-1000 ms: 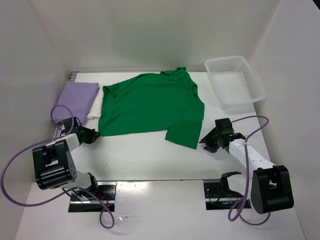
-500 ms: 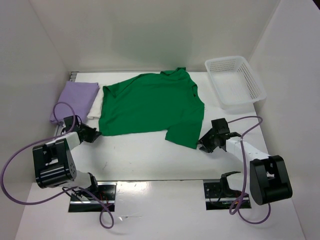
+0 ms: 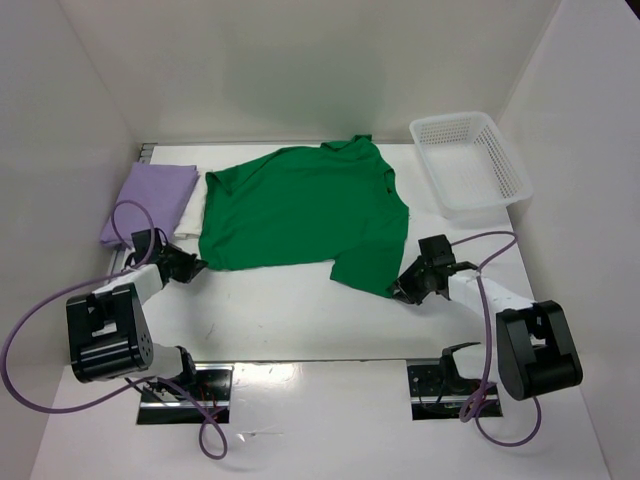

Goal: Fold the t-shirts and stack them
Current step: Flatten out the tshirt, then grap the side of the flattened tshirt closest away from the robot with both arms, then fold the flattened tshirt in 1/3 of the way

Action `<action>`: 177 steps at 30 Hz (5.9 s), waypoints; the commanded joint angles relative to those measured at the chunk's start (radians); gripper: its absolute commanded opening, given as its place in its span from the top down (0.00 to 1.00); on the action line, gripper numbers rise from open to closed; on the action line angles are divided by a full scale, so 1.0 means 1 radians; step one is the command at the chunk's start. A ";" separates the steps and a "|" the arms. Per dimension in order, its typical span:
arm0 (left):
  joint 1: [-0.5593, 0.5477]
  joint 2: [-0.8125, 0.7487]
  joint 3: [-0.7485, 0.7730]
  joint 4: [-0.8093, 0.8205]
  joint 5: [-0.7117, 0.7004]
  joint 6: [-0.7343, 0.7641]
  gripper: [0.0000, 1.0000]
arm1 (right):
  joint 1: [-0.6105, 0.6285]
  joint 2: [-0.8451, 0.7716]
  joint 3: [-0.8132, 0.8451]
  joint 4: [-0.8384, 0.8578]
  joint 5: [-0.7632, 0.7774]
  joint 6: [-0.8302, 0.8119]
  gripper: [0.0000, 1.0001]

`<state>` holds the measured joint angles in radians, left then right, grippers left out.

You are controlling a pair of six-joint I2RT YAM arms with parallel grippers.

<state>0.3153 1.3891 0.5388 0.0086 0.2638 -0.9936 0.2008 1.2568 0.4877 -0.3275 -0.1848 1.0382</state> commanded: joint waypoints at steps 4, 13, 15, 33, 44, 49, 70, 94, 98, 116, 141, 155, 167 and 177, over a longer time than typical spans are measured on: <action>-0.018 -0.033 0.029 0.019 0.014 0.027 1.00 | 0.011 0.033 -0.006 -0.018 0.025 0.005 0.81; -0.132 -0.062 0.292 -0.117 0.103 0.058 1.00 | 0.011 -0.214 0.479 -0.275 0.180 -0.128 1.00; -0.169 -0.062 0.412 -0.153 0.173 0.071 1.00 | 0.011 -0.209 0.718 -0.330 0.189 -0.187 1.00; 0.073 0.013 1.469 -0.337 0.284 0.016 1.00 | 0.035 0.278 2.194 -0.400 0.251 -0.424 1.00; 0.015 0.209 1.201 -0.154 0.181 0.030 1.00 | -0.107 0.769 2.250 -0.329 0.025 -0.406 1.00; -0.021 0.391 1.371 -0.142 0.193 0.006 1.00 | -0.141 0.855 2.352 -0.239 -0.021 -0.348 1.00; -0.012 0.311 1.214 -0.061 0.175 0.027 1.00 | -0.213 0.435 1.508 -0.136 -0.087 -0.385 1.00; 0.038 -0.308 0.202 -0.600 0.192 0.280 1.00 | -0.140 -0.365 0.382 -0.654 -0.117 -0.376 1.00; 0.038 -0.297 0.193 -0.572 0.170 0.279 1.00 | -0.127 -0.329 0.430 -0.635 -0.073 -0.366 1.00; 0.067 0.053 0.253 -0.231 0.095 0.185 1.00 | -0.187 0.242 0.658 -0.159 0.010 -0.395 1.00; -0.005 0.347 0.443 -0.102 0.035 0.124 0.78 | -0.196 0.564 0.920 -0.108 0.105 -0.412 0.94; -0.015 -0.024 0.118 -0.190 0.084 0.162 0.60 | -0.196 0.213 0.513 -0.127 0.097 -0.363 1.00; -0.015 0.128 0.073 -0.064 0.114 0.078 0.63 | -0.196 0.234 0.379 -0.174 0.251 -0.345 0.55; -0.015 0.222 0.104 -0.050 0.086 0.078 0.99 | -0.205 0.346 0.402 -0.113 0.291 -0.325 0.90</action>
<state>0.3031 1.5803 0.6392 -0.0303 0.4164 -0.9375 0.0071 1.5826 0.8722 -0.4957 0.0658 0.6983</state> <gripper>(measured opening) 0.034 0.158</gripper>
